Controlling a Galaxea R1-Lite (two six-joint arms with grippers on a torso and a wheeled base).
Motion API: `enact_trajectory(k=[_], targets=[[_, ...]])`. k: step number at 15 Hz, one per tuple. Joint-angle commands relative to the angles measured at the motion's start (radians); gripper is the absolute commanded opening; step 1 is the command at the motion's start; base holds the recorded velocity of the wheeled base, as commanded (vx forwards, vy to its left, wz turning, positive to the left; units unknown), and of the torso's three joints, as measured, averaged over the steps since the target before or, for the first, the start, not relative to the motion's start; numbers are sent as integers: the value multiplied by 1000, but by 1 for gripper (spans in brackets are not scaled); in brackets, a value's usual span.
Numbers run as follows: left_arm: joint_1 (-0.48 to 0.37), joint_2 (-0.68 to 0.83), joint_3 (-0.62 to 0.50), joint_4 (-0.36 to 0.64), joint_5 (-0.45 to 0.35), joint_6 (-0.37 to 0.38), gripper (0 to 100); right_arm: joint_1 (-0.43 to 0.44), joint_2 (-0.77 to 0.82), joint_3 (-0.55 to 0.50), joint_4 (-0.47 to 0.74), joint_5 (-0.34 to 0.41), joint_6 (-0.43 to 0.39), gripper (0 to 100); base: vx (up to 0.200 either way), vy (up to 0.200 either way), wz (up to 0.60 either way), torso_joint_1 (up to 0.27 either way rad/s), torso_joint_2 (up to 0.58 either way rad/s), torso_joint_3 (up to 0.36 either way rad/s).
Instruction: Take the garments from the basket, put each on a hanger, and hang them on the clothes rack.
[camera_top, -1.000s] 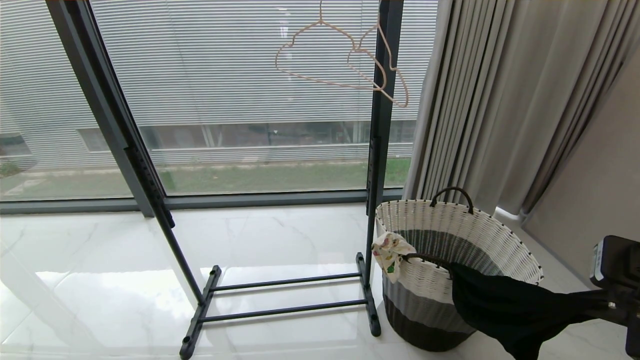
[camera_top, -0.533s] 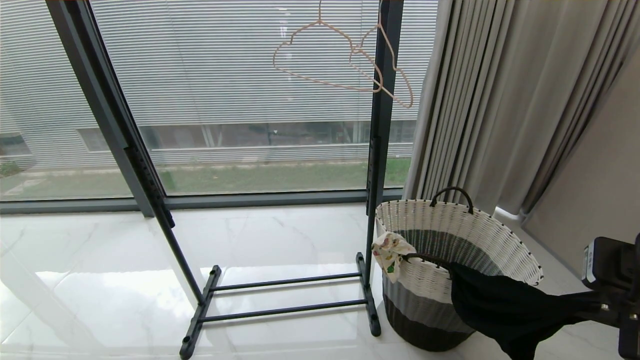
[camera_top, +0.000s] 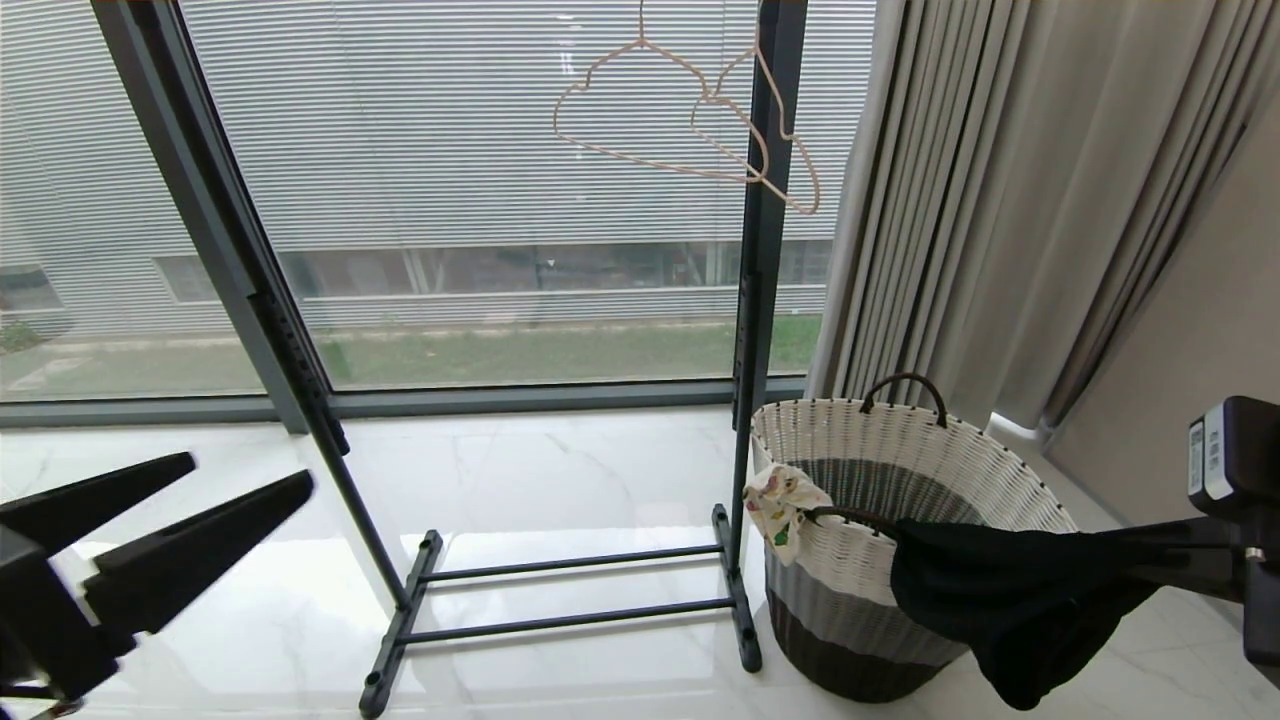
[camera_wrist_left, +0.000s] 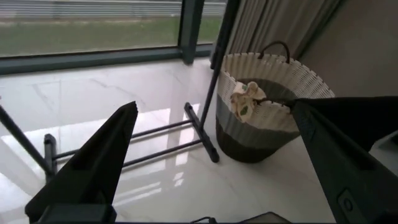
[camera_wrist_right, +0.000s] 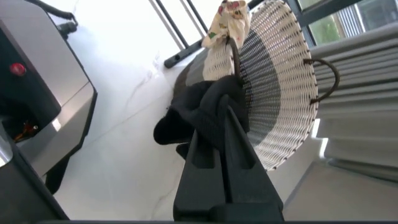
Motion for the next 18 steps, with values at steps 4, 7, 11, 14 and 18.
enact_trajectory(k=[4, 7, 11, 14, 18], targets=[[-496, 564, -111, -218, 293, -13, 100, 29, 6, -10, -1, 31, 3, 0, 0, 0, 0, 0, 0, 0], [-623, 797, -167, -364, 312, -51, 100, 65, 6, -18, -1, 35, 26, 0, 0, 0, 0, 0, 0, 0], [-674, 1032, -260, -525, 286, -66, 100, 91, 6, -35, -1, 78, 35, 0, 0, 0, 0, 0, 0, 0], [-706, 1182, -315, -586, 240, -62, 100, 160, -6, -29, -1, 81, 35, 0, 0, 0, 0, 0, 0, 0], [-694, 1320, -484, -598, 234, -52, 100, 180, -8, -29, -1, 80, 35, 0, 0, 0, 0, 0, 0, 0]])
